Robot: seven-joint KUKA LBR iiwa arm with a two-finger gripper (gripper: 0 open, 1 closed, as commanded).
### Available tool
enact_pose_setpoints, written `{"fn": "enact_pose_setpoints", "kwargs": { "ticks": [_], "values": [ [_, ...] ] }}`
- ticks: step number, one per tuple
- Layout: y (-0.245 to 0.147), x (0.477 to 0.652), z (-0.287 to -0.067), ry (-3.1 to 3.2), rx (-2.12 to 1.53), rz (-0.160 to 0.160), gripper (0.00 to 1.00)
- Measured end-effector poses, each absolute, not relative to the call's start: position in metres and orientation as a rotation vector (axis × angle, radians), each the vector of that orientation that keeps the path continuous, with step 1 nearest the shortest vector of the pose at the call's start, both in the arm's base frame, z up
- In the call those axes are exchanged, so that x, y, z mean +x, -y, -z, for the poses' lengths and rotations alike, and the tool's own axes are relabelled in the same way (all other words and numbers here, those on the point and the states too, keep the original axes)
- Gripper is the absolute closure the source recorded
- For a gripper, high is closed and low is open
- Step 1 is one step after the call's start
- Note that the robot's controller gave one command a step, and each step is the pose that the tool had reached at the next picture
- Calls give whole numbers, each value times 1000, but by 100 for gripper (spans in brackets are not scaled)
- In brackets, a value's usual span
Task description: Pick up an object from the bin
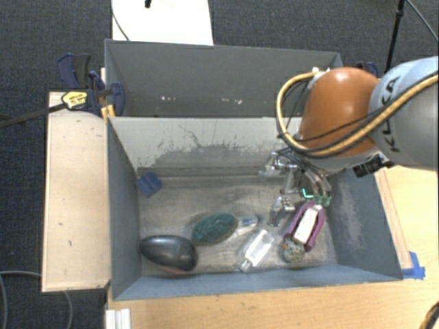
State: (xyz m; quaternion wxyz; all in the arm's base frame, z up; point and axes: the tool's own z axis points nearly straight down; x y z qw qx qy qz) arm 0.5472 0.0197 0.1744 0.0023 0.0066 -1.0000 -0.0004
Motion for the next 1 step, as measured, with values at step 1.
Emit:
{"fn": "enact_pose_setpoints", "kwargs": {
  "ticks": [1],
  "values": [
    [-55, 507, -96, 3146, 353, 1, 0]
  ]
}}
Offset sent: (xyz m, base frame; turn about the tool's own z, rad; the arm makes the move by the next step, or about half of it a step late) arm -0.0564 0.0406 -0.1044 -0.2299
